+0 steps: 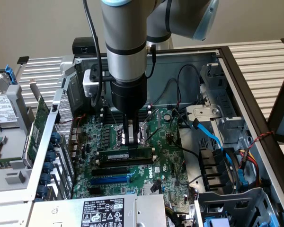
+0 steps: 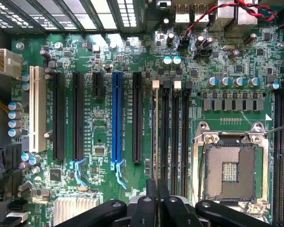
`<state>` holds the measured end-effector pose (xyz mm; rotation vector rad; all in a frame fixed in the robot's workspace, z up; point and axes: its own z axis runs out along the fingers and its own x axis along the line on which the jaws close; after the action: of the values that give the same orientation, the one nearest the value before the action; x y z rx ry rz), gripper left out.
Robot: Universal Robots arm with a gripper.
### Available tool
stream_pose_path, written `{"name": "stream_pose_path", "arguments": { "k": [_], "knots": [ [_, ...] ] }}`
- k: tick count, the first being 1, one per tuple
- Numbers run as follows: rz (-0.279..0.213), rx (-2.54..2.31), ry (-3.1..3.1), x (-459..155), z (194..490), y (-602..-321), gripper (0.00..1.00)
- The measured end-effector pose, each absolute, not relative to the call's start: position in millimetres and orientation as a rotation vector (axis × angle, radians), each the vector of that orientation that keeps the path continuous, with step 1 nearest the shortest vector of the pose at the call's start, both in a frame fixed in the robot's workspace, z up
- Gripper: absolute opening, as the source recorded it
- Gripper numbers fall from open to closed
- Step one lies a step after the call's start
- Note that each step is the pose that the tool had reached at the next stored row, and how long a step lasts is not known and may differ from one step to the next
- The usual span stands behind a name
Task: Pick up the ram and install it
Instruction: 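Insert the ram into the slot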
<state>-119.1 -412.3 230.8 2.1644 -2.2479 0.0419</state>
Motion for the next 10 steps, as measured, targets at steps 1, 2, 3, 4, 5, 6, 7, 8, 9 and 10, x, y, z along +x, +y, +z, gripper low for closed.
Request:
{"name": "stream_pose_path", "arguments": {
  "k": [1,2,3,4,5,6,7,8,9,10],
  "knots": [
    [0.042,2.164,-2.248,-119.1,230.6,-412.3,0.13],
    [0.042,2.164,-2.248,-119.1,230.3,-412.3,0.13],
    [0.042,2.164,-2.248,-119.1,230.1,-412.3,0.13],
    [0.042,2.164,-2.248,-119.1,229.8,-412.3,0.13],
    [0.042,2.164,-2.248,-119.1,229.5,-412.3,0.13],
    [0.042,2.165,-2.248,-119.1,229.2,-412.3,0.13],
    [0.042,2.165,-2.248,-119.1,228.8,-412.3,0.13],
    [0.042,2.164,-2.248,-119.1,228.5,-412.3,0.13],
    [0.042,2.164,-2.248,-119.2,228.2,-412.3,0.13],
    [0.042,2.164,-2.248,-119.3,228.0,-412.3,0.13]
  ]
}}
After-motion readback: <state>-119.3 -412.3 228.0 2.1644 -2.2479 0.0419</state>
